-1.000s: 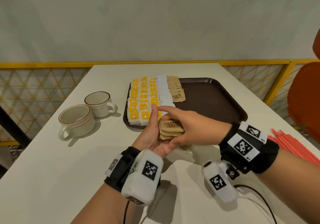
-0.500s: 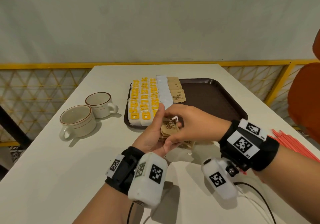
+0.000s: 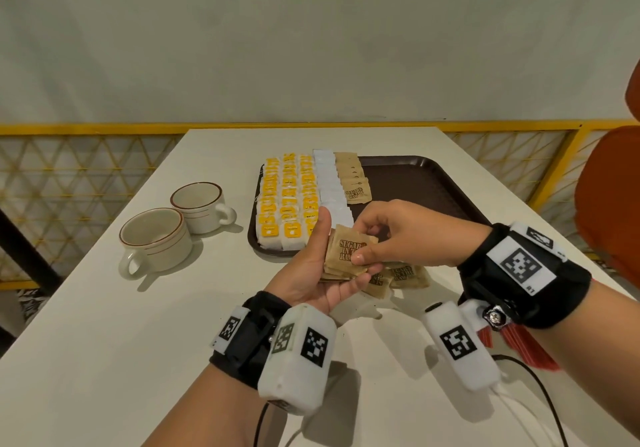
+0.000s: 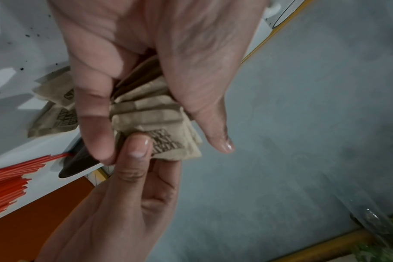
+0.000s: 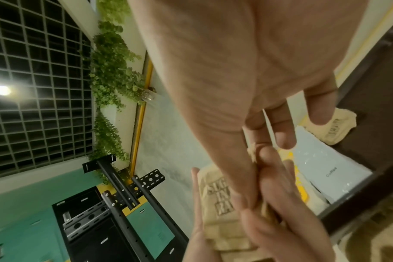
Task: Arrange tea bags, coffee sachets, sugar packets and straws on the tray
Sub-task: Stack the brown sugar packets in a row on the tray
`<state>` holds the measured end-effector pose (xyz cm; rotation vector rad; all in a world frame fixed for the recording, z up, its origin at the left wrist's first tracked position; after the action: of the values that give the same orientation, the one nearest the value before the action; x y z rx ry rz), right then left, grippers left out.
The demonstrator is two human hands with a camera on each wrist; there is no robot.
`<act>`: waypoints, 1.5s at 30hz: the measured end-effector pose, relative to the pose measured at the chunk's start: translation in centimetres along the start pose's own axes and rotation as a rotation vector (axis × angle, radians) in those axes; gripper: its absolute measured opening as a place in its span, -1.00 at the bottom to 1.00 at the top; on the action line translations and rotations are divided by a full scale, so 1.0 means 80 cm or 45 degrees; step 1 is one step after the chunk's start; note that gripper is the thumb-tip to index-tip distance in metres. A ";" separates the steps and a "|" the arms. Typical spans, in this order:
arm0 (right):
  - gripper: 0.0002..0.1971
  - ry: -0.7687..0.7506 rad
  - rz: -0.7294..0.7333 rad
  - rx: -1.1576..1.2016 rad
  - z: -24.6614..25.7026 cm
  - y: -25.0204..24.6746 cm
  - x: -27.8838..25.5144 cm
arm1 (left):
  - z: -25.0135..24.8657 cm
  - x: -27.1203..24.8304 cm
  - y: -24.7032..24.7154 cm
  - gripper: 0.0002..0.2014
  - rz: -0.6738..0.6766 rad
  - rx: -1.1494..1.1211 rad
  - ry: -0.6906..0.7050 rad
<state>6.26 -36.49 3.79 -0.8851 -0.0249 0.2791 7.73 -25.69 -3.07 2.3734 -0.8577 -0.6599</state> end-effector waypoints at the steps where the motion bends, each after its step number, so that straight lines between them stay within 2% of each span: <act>1: -0.88 0.002 -0.005 0.010 -0.001 0.000 -0.001 | -0.001 0.000 -0.001 -0.26 -0.014 -0.016 0.007; 3: -0.88 -0.017 -0.043 0.016 -0.002 -0.002 -0.002 | -0.002 0.001 -0.004 -0.26 -0.043 -0.041 0.021; 5: -0.92 -0.053 -0.078 0.129 -0.004 -0.003 -0.004 | -0.003 0.003 -0.008 -0.36 -0.091 -0.050 0.058; 8: -0.92 -0.083 -0.220 0.565 -0.013 -0.018 -0.005 | -0.007 0.008 -0.018 -0.63 -0.234 -0.089 0.179; 10: -0.85 0.013 -0.354 0.878 -0.031 -0.039 0.000 | -0.013 0.010 -0.026 -0.82 -0.321 -0.116 0.297; 11: -0.85 0.050 -0.417 0.936 -0.041 -0.050 0.005 | -0.018 0.010 -0.029 -0.88 -0.343 -0.119 0.350; 13: -0.86 0.128 -0.465 0.888 -0.062 -0.069 0.022 | -0.024 0.010 -0.031 -0.91 -0.346 -0.121 0.395; 16: -0.77 0.340 -0.359 0.793 -0.098 -0.076 0.061 | -0.021 0.012 -0.030 -0.88 -0.272 -0.205 0.281; 19: -0.79 0.517 -0.283 0.627 -0.126 -0.075 0.098 | -0.014 0.012 -0.027 -0.71 -0.220 -0.343 0.154; 22: -0.81 0.603 -0.283 0.535 -0.141 -0.071 0.123 | -0.012 0.013 -0.028 -0.62 -0.238 -0.400 0.155; 30: -0.86 0.669 -0.421 0.558 -0.161 -0.056 0.147 | -0.012 0.015 -0.027 -0.73 -0.216 -0.432 0.156; 33: -0.72 0.682 -0.418 0.535 -0.168 -0.052 0.149 | -0.012 0.014 -0.028 -0.74 -0.227 -0.436 0.156; 37: -0.56 0.679 -0.381 0.551 -0.170 -0.055 0.147 | -0.013 0.015 -0.028 -0.74 -0.248 -0.433 0.158; 41: -0.65 0.695 -0.271 0.443 -0.169 -0.060 0.147 | -0.013 0.014 -0.029 -0.74 -0.247 -0.427 0.156; 45: -0.65 0.720 -0.171 0.396 -0.169 -0.064 0.144 | -0.012 0.015 -0.030 -0.72 -0.249 -0.419 0.156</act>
<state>20.40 -46.96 -1.95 -0.6238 0.4708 -0.0988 10.16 -24.61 -4.14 2.1853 -0.4296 -0.6664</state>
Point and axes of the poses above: each hand's wrist, its own x-axis towards the middle knuckle, its own y-axis out of the palm, z = x × y, the point moved 5 cm from there along x, towards the middle knuckle, and after that the axes turned 1 degree about x, right-handed, at the moved point
